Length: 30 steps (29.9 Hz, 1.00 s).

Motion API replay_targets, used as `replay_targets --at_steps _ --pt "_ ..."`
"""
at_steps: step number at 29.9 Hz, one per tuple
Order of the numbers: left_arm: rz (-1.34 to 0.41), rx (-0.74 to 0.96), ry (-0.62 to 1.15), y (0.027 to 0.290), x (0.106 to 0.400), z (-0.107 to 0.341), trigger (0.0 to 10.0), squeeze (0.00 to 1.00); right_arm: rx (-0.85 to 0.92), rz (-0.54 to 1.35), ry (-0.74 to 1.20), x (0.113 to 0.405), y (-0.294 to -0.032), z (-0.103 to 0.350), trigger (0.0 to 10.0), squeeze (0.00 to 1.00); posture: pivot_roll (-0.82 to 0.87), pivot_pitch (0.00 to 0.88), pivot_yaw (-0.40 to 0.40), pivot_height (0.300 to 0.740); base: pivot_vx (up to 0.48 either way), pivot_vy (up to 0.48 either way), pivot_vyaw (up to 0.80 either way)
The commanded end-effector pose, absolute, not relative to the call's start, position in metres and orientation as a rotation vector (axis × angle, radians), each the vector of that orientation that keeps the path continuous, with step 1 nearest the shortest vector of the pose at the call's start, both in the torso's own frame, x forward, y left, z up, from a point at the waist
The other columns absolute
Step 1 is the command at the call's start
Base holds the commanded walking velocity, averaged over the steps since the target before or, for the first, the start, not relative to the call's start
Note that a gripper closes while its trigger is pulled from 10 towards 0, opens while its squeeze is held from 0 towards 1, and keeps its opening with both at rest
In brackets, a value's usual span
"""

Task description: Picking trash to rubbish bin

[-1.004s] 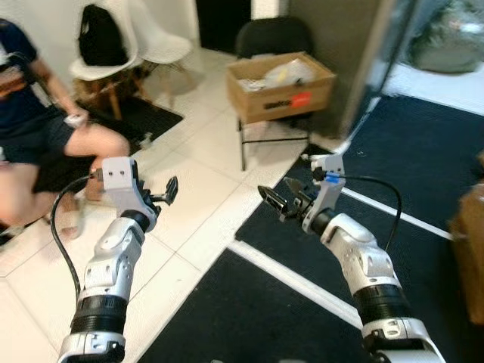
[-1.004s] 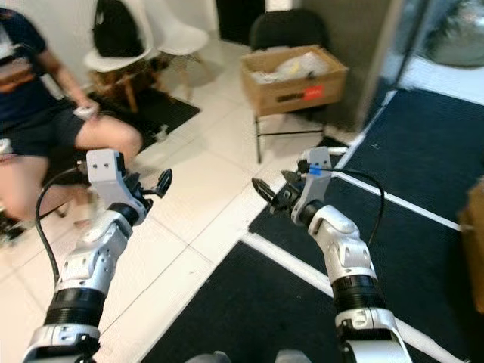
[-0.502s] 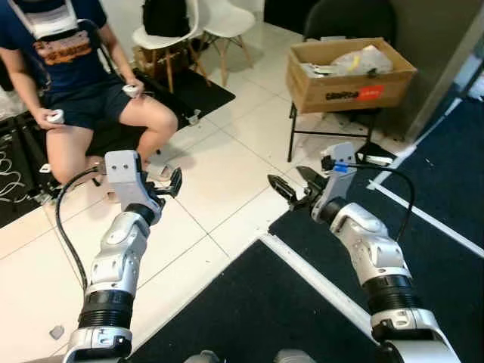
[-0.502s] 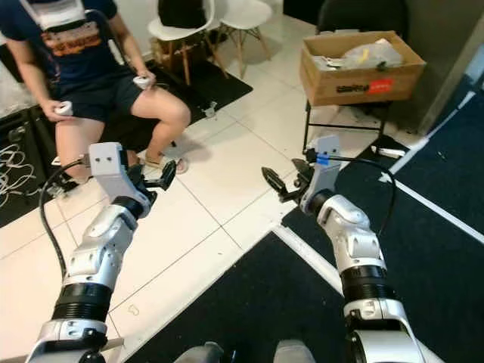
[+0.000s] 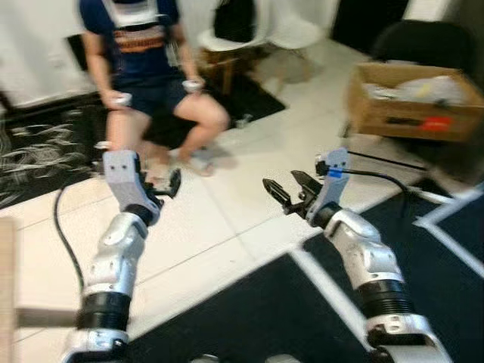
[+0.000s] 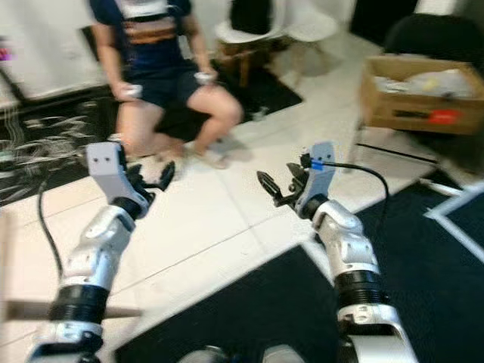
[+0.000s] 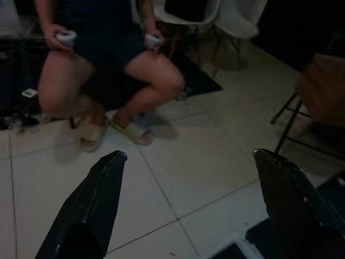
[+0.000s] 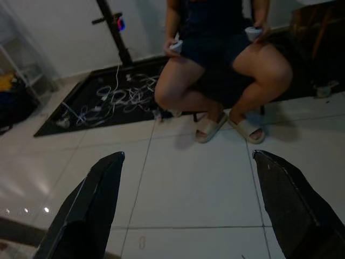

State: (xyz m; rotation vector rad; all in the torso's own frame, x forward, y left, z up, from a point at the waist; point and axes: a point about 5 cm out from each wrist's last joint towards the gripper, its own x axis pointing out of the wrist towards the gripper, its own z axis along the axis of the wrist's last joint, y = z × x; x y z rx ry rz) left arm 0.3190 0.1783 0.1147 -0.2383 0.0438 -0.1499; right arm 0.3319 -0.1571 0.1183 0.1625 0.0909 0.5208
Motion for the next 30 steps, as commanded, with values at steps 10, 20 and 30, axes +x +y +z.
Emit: replay_targets --at_steps 10,20,30 --pt "-0.143 -0.24 0.041 0.1816 0.3177 0.1142 10.0 0.0 0.175 0.533 0.095 0.3315 -0.1535 0.1166 10.0 0.0 -0.16 0.0 0.027 0.74 0.0 0.0 0.73" --pt "-0.13 -0.241 0.035 0.1831 0.317 0.1146 10.0 0.0 0.178 0.535 0.095 0.3309 -0.153 0.1167 10.0 0.0 -0.16 0.0 0.026 0.74 0.0 0.0 0.73" --pt "-0.111 -0.223 0.037 0.1854 0.3165 0.1143 10.0 0.0 0.181 0.537 0.096 0.3305 -0.1521 0.1164 10.0 0.0 -0.16 0.0 0.03 0.74 0.0 0.0 0.73"
